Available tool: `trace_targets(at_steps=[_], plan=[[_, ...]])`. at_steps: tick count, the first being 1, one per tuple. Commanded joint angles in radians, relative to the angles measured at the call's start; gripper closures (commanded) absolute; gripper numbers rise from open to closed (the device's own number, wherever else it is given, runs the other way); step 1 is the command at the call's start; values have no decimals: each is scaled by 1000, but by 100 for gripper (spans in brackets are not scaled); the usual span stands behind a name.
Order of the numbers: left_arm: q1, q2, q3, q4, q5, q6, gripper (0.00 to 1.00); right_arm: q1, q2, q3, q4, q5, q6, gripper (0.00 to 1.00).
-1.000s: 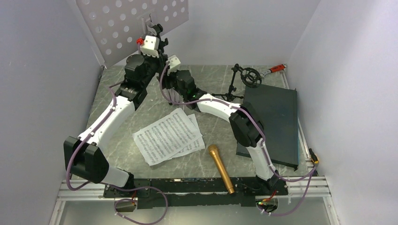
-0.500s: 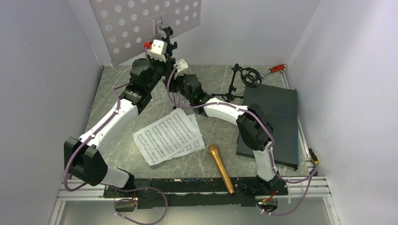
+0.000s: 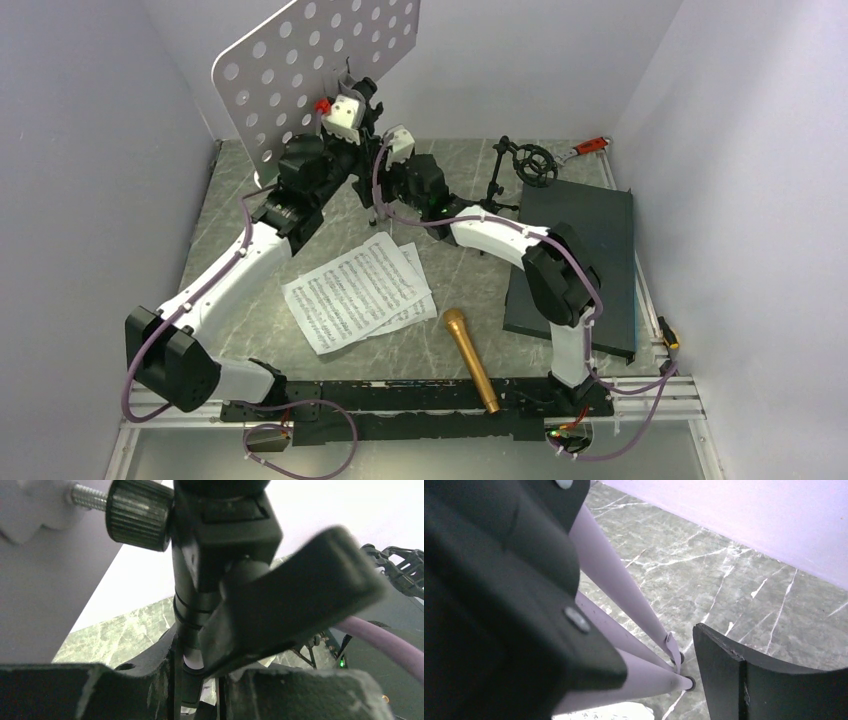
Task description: Set up the instrument practice props
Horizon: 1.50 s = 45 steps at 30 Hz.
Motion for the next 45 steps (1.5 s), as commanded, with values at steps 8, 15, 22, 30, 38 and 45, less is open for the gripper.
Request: trace_targets(at_steps=[8,15,22,30,38,45], plan=[[-124,-71,21,1,293,-104,98,-24,-123,-66,-27,-85,-14,0],[-124,-60,48,-39,248,-108,97,-58,-227,-174,0,-221,10,0],[-125,-37,90,-101,215,-122,97,-113,-304,-262,41,-373,50,0],[-126,-27,99,-106,210,-134,97,-119,-339,-282,-4,-355,19,0],[-126,-30,115,-140,169,-130,97,-155,-397,-346,0,-377,10,0],[-125,-36,109,-140,111,-128,97,-168,-445,-388,-21,-511,-53,4]])
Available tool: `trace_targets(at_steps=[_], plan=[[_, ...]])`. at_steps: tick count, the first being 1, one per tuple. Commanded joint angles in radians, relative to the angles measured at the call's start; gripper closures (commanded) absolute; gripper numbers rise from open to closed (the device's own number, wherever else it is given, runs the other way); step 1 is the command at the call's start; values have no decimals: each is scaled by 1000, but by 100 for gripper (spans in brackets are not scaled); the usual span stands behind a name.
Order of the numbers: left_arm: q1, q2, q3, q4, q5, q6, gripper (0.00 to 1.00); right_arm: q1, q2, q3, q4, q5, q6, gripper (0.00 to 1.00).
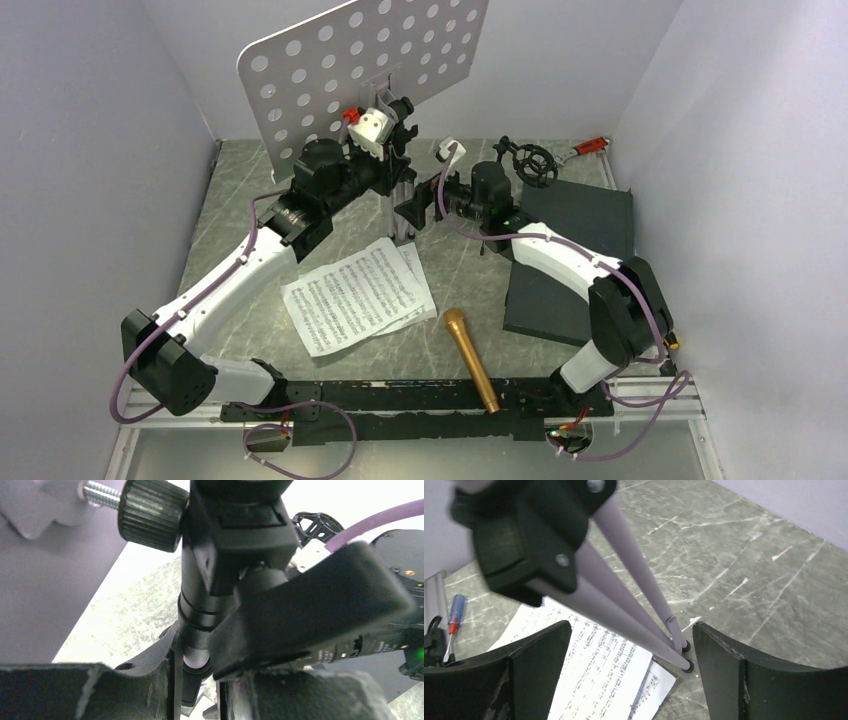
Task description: Set up the instrument practice props
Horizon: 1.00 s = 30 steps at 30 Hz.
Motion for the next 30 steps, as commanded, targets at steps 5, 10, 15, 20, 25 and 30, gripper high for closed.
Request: trace_targets(at_steps=[5,10,15,20,25,30], plan=[[-16,-23,53,-16,-5,-109,97,-11,-57,4,-10,-152,-95,18],[-15,-24,57,-17,2,-104,97,-28,-30,43,-26,-162,-115,31],[-15,-24,57,-15,8,-109,97,-42,11,92,-29,-166,-126,43],[-16,-24,60,-16,8,-109,97,-48,54,141,-24,-183,-120,51],[-16,-18,70,-23,10,-109,97,-48,91,191,-35,-205,-128,67],[-16,-13,75,-29,0,-115,97,-48,83,184,-31,-177,-136,100]])
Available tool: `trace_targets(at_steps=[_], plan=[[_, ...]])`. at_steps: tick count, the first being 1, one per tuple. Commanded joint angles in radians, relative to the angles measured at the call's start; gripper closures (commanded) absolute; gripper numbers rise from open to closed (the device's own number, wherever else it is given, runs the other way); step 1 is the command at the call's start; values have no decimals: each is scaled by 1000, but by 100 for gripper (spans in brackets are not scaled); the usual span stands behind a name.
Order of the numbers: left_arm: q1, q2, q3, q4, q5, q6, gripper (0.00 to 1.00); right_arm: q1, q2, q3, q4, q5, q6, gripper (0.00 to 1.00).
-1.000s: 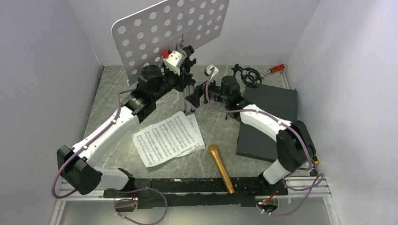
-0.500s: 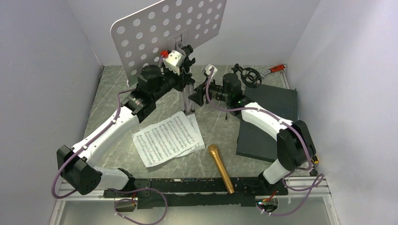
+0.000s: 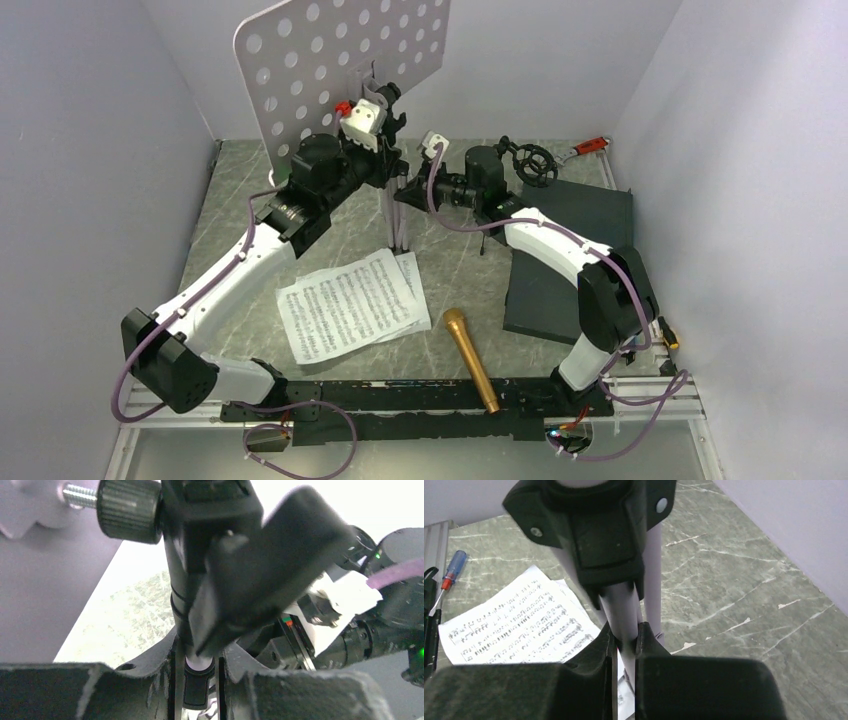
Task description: Set up the instrument practice props
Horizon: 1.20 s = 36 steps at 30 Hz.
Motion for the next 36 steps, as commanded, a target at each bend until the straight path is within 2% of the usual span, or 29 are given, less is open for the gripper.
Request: trace_targets(at_steps=[1,8,14,18,25,36], plan=[[-24,-21,47,-4,69,-104,97,-16,-8,39,34,52,62,100],[-24,-22,58,-14,7,-56,97,-16,1,74,-28,149,59,100],[-23,18,135,-66,-21,37,97,-14,3,113,-87,254,59,100],[-25,33,167,-74,-89,116,97,-13,-4,135,-123,317,59,100],[-35,55,192,-91,-178,214,97,-10,-13,154,-169,350,21,100],[-36,30,173,-33,-310,263,97,7,-4,200,-219,379,13,100]])
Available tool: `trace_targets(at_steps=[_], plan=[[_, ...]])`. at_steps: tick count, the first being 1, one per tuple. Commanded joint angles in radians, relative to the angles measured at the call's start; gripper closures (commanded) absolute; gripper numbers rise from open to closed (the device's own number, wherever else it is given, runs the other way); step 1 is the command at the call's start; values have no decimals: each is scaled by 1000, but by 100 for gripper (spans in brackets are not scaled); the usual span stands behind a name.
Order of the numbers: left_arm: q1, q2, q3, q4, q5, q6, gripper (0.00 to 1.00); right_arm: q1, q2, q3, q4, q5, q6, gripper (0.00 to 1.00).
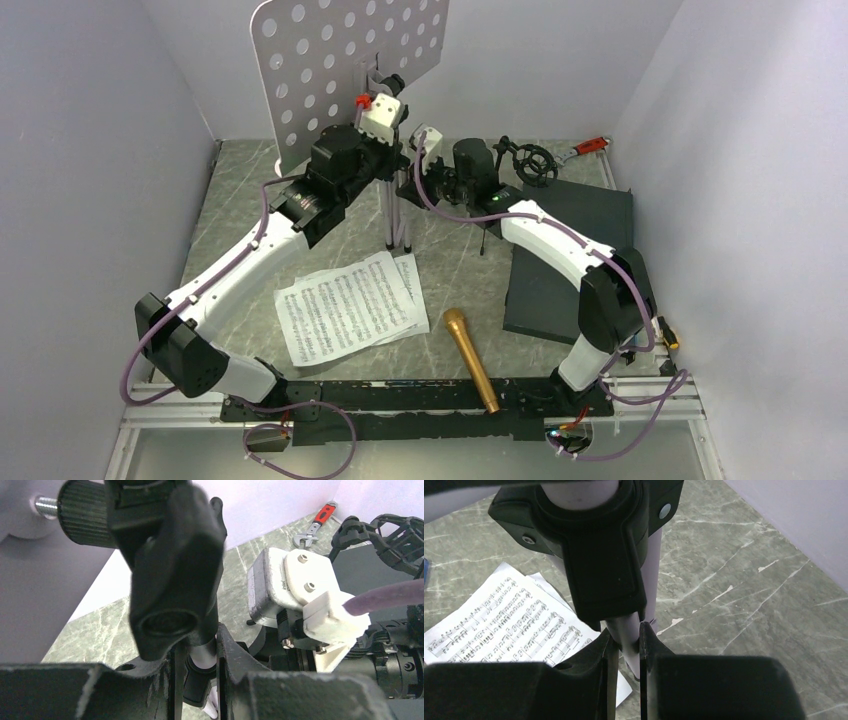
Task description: Set up the instrument practice props
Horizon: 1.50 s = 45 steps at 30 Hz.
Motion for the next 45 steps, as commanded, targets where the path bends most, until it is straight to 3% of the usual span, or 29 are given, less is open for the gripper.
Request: trace_targets(at_steps=[1,10,31,45], plan=[[2,-61,48,65,-111,165,97,-35,-4,81,20,187,33,100],[1,-107,77,110,-54,110,97,-28,1,96,-9,233,23,100],[3,-211,-28,464,168,16,97,-14,-11,113,-67,239,6,100],[3,-223,0,509,204,28,97,-14,16,132,-163,261,6,100]])
